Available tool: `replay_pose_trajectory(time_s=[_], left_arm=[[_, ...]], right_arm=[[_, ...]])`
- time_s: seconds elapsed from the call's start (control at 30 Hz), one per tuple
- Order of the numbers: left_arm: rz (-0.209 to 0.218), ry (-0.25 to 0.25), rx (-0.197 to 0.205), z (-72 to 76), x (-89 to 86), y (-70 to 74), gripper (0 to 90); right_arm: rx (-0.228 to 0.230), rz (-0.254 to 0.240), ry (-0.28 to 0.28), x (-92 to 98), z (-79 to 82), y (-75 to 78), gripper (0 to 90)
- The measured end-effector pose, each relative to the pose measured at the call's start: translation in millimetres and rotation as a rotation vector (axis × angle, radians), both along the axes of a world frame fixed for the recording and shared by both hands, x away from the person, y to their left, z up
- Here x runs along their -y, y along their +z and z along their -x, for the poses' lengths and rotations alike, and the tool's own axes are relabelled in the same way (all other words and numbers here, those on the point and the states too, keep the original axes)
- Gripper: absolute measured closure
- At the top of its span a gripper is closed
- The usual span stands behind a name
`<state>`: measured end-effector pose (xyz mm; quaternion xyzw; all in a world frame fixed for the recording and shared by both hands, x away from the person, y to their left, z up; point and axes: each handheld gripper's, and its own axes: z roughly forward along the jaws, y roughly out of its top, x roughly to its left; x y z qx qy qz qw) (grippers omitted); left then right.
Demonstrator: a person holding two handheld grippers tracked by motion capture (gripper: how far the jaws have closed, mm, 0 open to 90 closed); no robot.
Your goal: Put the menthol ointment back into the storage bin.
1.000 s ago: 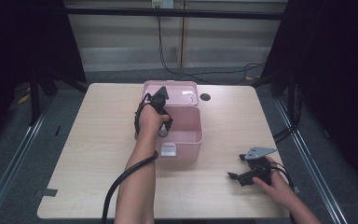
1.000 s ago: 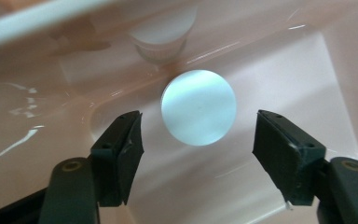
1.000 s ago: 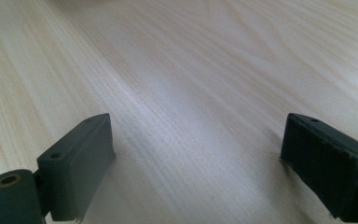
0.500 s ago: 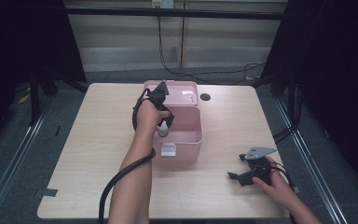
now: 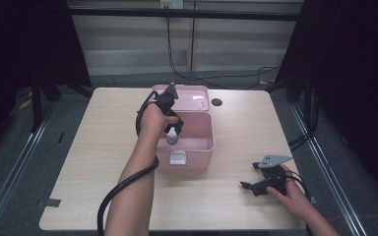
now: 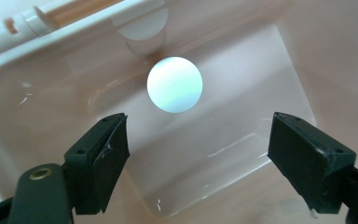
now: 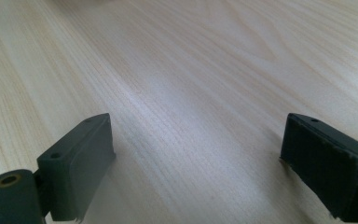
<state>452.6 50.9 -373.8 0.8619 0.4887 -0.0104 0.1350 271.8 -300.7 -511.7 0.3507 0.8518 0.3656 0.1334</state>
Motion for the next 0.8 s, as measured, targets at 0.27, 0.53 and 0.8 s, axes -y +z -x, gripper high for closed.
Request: replay_pose_trajectory(time_s=[0.27,0.53,0.8], left_arm=[[0.006,-0.014,0.002,3.4,-5.3,10.4,20.0],[0.016,-0.032,-0.002,7.4,-9.7,22.0,20.0],[0.017,-0.037,-0.016,12.0,-16.2,33.5,20.0]], right_arm=[[0.000,0.000,0.000,0.0,0.0,0.0,8.8],[0.000,0.000,0.000,0.0,0.0,0.0,8.8],[-0.001,0.000,0.000,0.0,0.0,0.0,8.8]])
